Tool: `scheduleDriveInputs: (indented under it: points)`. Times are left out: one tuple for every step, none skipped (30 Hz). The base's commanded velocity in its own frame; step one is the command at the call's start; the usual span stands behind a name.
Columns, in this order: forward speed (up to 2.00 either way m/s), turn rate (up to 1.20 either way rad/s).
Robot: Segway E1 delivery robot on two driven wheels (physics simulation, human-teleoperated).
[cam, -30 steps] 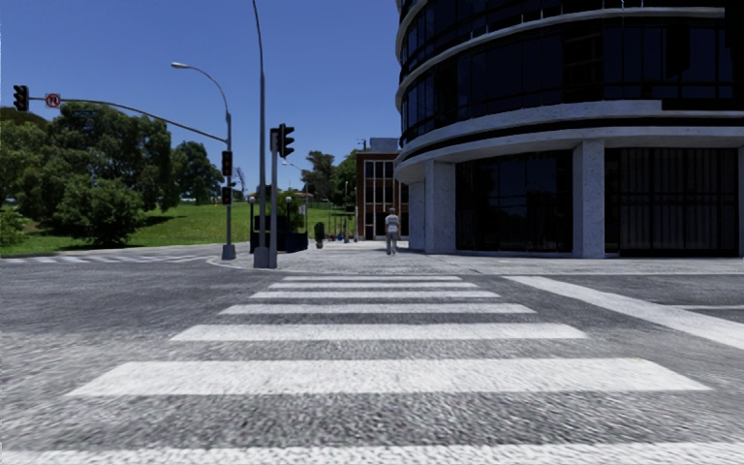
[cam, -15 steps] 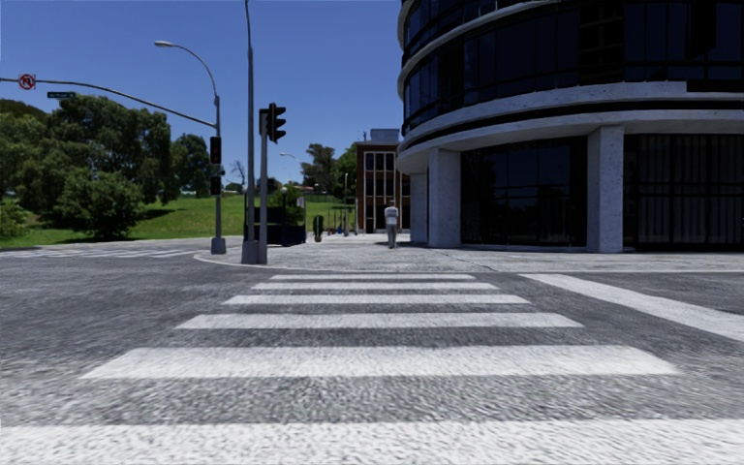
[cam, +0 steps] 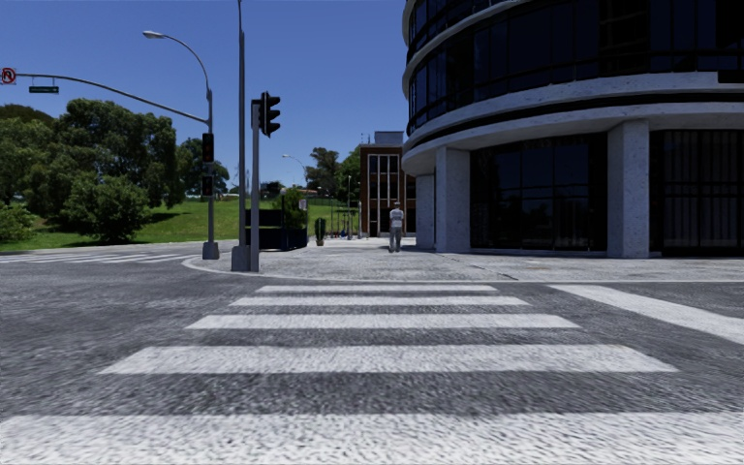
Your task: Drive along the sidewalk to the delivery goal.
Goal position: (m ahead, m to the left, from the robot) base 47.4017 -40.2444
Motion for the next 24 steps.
scheduleDriveInputs:
  points:
    - [1.74,0.18]
    - [1.74,0.18]
    - [1.74,0.18]
    - [1.73,0.18]
    - [1.73,0.18]
    - [1.73,0.18]
    - [1.73,0.18]
    - [1.73,0.18]
    - [1.73,0.18]
    - [1.73,0.18]
    - [1.73,0.18]
    - [1.73,0.18]
    - [1.73,0.22]
    - [1.72,0.28]
    - [1.69,0.33]
    - [1.69,0.33]
    - [1.68,0.35]
    - [1.66,0.36]
    - [1.65,0.33]
    - [1.65,0.2]
    - [1.65,0.2]
    - [1.64,0.1]
    - [1.64,0.0]
    - [1.64,0.0]
